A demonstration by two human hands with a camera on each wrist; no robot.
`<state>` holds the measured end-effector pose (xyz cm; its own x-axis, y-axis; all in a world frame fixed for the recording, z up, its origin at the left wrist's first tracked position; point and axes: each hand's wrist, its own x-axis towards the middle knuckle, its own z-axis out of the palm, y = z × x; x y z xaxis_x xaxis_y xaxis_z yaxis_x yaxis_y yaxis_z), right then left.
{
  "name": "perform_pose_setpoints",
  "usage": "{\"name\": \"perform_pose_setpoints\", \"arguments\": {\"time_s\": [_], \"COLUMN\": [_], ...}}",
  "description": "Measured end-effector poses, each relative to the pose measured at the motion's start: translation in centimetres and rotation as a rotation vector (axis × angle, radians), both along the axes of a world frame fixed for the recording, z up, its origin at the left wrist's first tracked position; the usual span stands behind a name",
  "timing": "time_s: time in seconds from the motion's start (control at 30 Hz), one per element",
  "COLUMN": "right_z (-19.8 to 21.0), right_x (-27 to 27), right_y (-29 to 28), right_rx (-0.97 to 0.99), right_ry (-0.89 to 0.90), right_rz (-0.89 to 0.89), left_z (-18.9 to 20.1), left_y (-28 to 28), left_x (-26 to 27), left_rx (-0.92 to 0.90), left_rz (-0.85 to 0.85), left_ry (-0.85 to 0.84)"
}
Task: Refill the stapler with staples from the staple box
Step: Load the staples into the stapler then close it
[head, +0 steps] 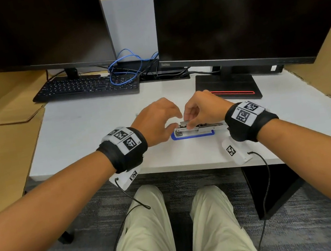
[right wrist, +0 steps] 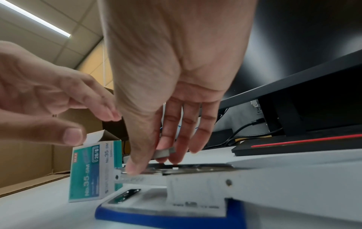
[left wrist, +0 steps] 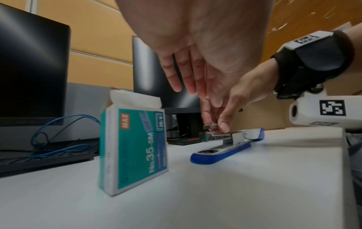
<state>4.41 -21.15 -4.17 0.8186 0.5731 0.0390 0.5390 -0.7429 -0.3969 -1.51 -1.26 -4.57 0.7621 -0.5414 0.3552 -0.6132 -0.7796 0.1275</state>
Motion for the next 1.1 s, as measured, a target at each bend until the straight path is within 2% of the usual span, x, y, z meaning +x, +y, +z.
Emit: {"name": "perform_pose_setpoints", "arguments": {"time_s": [0.27,0.47,1.1], "right_z": [-0.6,-1.0,-1.1], "right_x": [0.1,0.3,0.8], "right_y": [-0.6,-0.8,-1.1], "right_rx": [0.01,0.013,-0.003], "right_ry": [0.046,0.068,0.106], "right_rz": [-0.024,-0.031,-0.036], "left_z": [-1.4,-2.6,-2.5], "left_y": [-1.6,-2.1,-3.3], "left_x": [0.5,1.4,3.1], "left_rx": [0.098,0.028,-0.097], "left_rz": [0.07,0.185,0.244], "left_ry": [0.186,0.262,0.287]}}
